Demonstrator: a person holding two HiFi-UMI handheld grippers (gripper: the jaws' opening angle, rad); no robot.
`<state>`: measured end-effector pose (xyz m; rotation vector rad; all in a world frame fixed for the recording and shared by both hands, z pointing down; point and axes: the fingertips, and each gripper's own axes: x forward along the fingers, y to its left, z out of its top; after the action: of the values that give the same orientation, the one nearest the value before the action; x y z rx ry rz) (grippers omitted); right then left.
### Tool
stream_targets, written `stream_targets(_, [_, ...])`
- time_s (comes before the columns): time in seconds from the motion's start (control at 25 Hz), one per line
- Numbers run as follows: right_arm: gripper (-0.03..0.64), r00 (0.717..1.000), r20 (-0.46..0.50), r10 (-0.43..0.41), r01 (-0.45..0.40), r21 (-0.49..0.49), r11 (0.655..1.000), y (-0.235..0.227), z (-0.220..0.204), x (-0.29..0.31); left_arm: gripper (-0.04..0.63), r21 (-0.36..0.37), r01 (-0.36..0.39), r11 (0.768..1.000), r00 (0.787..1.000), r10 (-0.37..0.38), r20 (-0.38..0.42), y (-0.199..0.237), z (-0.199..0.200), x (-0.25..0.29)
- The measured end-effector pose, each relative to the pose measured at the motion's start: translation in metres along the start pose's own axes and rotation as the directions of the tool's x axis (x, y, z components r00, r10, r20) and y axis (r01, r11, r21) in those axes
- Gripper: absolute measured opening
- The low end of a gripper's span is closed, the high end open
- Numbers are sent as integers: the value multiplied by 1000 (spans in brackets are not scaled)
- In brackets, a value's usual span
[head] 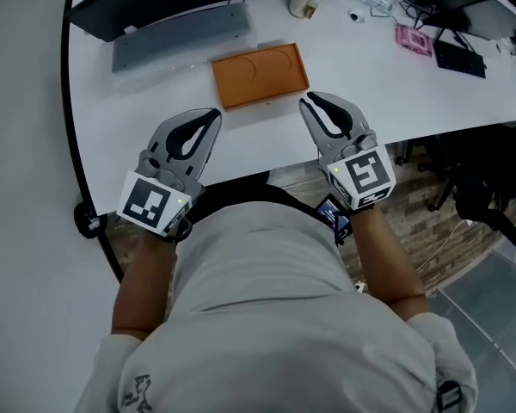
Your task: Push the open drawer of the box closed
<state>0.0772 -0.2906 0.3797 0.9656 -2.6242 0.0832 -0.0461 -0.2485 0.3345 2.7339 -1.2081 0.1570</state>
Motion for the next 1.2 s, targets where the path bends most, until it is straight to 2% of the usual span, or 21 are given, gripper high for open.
stream_targets(0.48, [20,994,112,-13,25,-109,994,0,80,-33,-2,92,-7,996,995,-2,101,-14,74,-17])
stream_targets(0.8, [4,980,195,-45,69,-118,991,5,129,-53,-2,130,-25,991,985,2,173,-19,117,-32])
stream_targets(0.96, [3,975,219,-45,76,-134,988,10,146,-57,-2,144,-33,989,981,4,196,-19,129,-39])
stream_targets(1.2, [3,972,229,-45,78,-135,988,16,149,-60,-2,146,-32,989,979,2,202,-26,126,-45])
